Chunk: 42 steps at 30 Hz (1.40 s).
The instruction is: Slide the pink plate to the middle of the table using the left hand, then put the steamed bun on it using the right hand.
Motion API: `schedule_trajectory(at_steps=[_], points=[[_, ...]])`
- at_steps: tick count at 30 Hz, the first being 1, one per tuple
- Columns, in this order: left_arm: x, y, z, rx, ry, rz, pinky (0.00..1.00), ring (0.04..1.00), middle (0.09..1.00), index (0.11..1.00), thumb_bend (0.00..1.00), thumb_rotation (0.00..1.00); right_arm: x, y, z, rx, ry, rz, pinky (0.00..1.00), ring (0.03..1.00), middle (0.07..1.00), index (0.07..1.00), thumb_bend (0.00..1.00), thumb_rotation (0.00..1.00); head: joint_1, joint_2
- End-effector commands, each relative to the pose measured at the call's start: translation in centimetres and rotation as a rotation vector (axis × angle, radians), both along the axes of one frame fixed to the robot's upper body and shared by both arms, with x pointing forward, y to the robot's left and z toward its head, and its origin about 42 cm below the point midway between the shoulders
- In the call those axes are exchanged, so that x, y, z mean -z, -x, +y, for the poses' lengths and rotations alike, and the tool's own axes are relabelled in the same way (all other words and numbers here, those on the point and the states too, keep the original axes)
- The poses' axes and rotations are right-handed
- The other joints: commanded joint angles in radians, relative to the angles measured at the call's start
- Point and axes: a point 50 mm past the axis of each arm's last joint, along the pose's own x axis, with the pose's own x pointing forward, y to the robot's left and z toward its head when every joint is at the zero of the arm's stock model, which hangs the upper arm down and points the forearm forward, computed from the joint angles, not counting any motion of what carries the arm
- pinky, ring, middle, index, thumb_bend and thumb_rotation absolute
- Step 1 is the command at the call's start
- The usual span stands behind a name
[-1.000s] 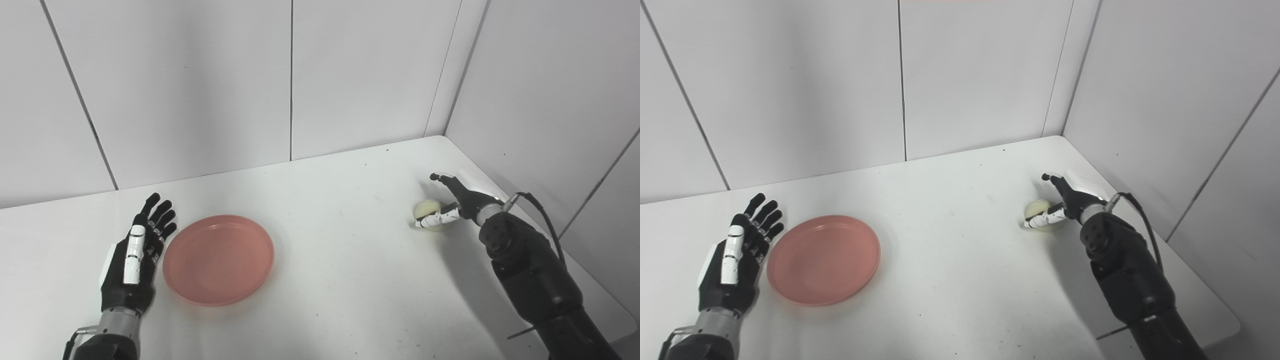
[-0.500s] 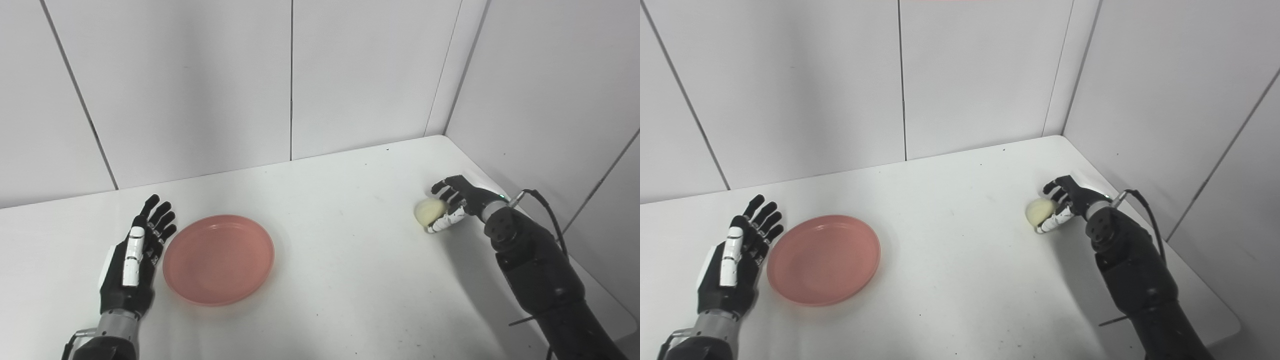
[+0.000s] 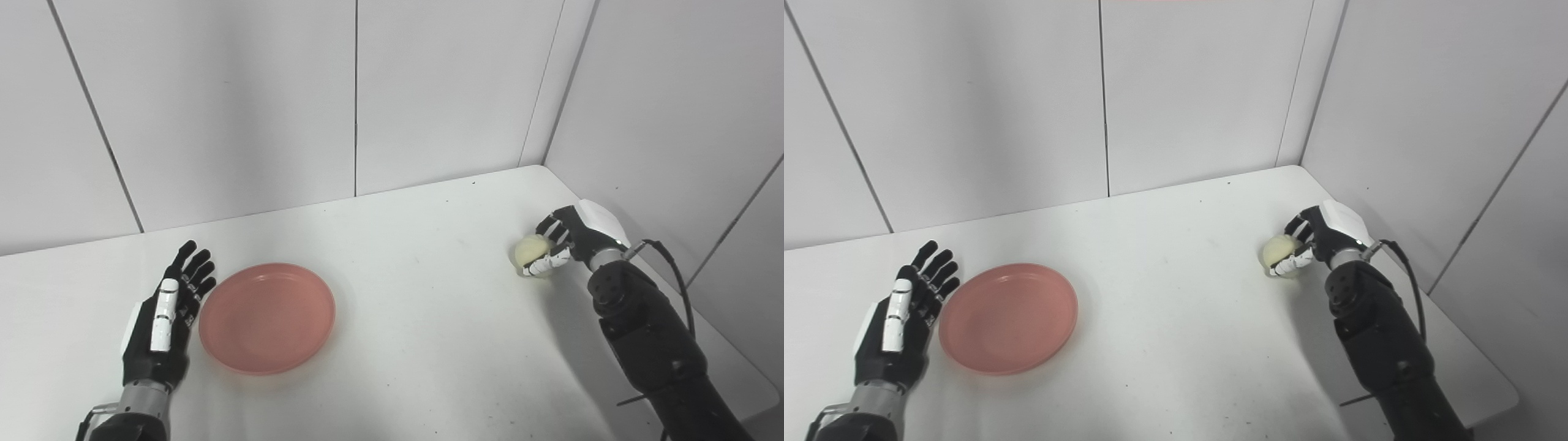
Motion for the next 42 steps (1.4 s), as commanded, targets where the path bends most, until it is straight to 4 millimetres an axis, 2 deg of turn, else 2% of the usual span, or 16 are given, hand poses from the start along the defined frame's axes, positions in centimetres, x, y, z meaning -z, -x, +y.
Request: schedule_trajectory(at_steps=[1,9,10,15,18,21,22,23,24,25,26,29,31,35,38,42], points=[[0.6,0.6,-0.4,-0.008,-0.001,0.006,0.92,0.914,0.907,0.896,0.45,0.92,-3.3,-0.3,-0.1,-0.007,0.043,-0.114,0.31,0.379,0.456,0.534,0.52,0.00,0.029,0.003],[0.7,1.0,-2.5,0.004,-0.001,0.012,0.93,0.923,0.918,0.911,0.48,0.89,-5.4,0.7,1.0,-0.138,0.014,-0.242,0.38,0.418,0.482,0.516,0.52,0.00,0.148,0.006],[0.9,1.0,-2.9,0.003,0.000,0.013,0.93,0.924,0.919,0.912,0.48,0.89,-5.7,0.7,1.5,-0.176,0.026,-0.282,0.38,0.420,0.483,0.515,0.52,0.00,0.185,0.007],[1.2,1.1,-4.4,0.006,-0.007,0.009,0.93,0.923,0.919,0.912,0.46,0.91,-6.1,0.7,2.7,-0.319,-0.014,-0.396,0.31,0.381,0.468,0.522,0.51,0.00,0.273,0.009],[1.3,1.2,-5.5,0.018,-0.015,0.015,0.94,0.930,0.925,0.915,0.44,0.91,-6.3,0.7,5.2,-0.412,-0.029,-0.414,0.27,0.428,0.449,0.513,0.52,0.00,0.328,0.015],[1.4,1.2,-6.2,0.029,-0.030,0.024,0.95,0.948,0.941,0.927,0.40,0.96,-6.1,0.6,8.4,-0.559,-0.018,-0.422,0.17,0.441,0.404,0.505,0.51,0.00,0.353,0.015],[1.4,1.2,-6.3,0.031,-0.032,0.026,0.96,0.952,0.946,0.930,0.39,0.97,-6.1,0.6,9.1,-0.586,-0.020,-0.423,0.18,0.381,0.424,0.516,0.51,0.00,0.353,0.015],[1.5,1.1,-6.6,0.032,-0.034,0.019,0.95,0.946,0.939,0.926,0.38,0.99,-6.0,0.5,10.2,-0.622,-0.041,-0.428,0.21,0.357,0.443,0.522,0.51,0.00,0.394,0.018],[1.6,1.0,-6.8,0.032,-0.037,0.013,0.94,0.944,0.937,0.925,0.38,0.99,-6.0,0.4,10.9,-0.646,-0.056,-0.433,0.21,0.355,0.446,0.522,0.51,0.00,0.394,0.018],[1.8,1.0,-7.2,0.031,-0.037,0.011,0.94,0.941,0.934,0.923,0.38,0.99,-5.9,0.3,11.9,-0.671,-0.081,-0.430,0.22,0.352,0.452,0.523,0.51,0.00,0.441,0.017],[1.9,0.9,-7.4,0.030,-0.037,0.011,0.92,0.933,0.925,0.916,0.38,1.00,-5.9,0.2,12.6,-0.686,-0.097,-0.427,0.19,0.406,0.457,0.511,0.51,0.00,0.441,0.017],[2.2,0.8,-8.2,0.021,-0.048,0.000,0.90,0.919,0.913,0.905,0.42,1.00,-5.8,-0.1,15.0,-0.751,-0.102,-0.426,0.18,0.440,0.480,0.488,0.52,0.00,0.500,0.014],[2.4,0.7,-8.5,0.019,-0.059,-0.003,0.89,0.913,0.912,0.907,0.45,1.00,-5.8,-0.4,16.5,-0.808,-0.107,-0.444,0.24,0.435,0.493,0.482,0.52,0.00,0.514,0.014],[2.4,0.6,-8.7,0.016,-0.074,-0.010,0.89,0.906,0.911,0.909,0.45,1.00,-6.0,-1.0,19.3,-0.886,-0.151,-0.444,0.32,0.410,0.502,0.487,0.51,0.00,0.519,0.014],[2.4,0.6,-8.8,0.015,-0.072,-0.007,0.90,0.907,0.914,0.912,0.45,1.00,-6.3,-1.3,21.0,-0.912,-0.135,-0.436,0.29,0.387,0.507,0.497,0.51,0.00,0.508,0.013],[2.3,0.6,-8.8,0.012,-0.066,-0.007,0.89,0.909,0.914,0.912,0.44,1.00,-5.9,-2.0,23.0,-0.945,-0.144,-0.414,0.34,0.403,0.494,0.509,0.51,0.00,0.502,0.014]])
